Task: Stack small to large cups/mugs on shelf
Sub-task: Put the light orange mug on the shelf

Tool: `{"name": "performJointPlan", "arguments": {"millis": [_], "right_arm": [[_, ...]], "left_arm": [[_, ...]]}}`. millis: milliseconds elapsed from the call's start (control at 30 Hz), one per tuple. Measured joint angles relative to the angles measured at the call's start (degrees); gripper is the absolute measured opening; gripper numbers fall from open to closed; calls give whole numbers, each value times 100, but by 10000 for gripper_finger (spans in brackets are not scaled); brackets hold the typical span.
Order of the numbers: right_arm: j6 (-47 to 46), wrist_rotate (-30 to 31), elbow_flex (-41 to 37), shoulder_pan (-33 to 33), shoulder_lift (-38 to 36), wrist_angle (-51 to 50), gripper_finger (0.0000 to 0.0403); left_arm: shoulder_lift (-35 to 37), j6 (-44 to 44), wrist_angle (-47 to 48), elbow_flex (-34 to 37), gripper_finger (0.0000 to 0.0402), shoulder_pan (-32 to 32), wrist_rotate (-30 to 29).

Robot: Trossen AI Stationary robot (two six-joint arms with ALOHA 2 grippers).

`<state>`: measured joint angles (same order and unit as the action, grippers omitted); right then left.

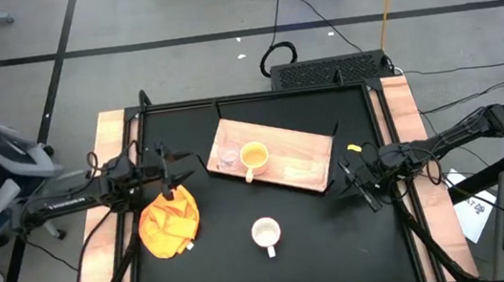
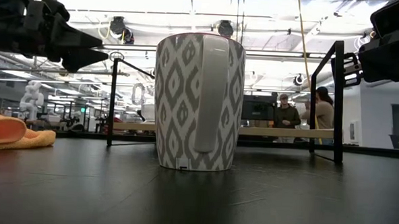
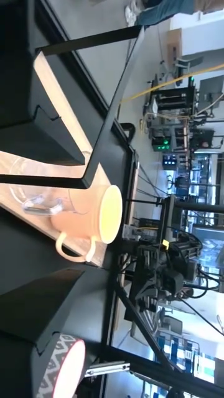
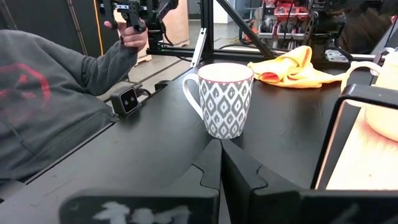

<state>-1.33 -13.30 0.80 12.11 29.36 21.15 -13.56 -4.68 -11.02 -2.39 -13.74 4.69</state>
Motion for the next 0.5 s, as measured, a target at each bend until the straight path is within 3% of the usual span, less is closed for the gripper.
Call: {"name": "performJointPlan", "arguments": {"millis": [500], "right_arm": [[44,0,0,1,2,18,0]], "left_arm": [[651,-107,1480,-2,285,0,-184]]}}
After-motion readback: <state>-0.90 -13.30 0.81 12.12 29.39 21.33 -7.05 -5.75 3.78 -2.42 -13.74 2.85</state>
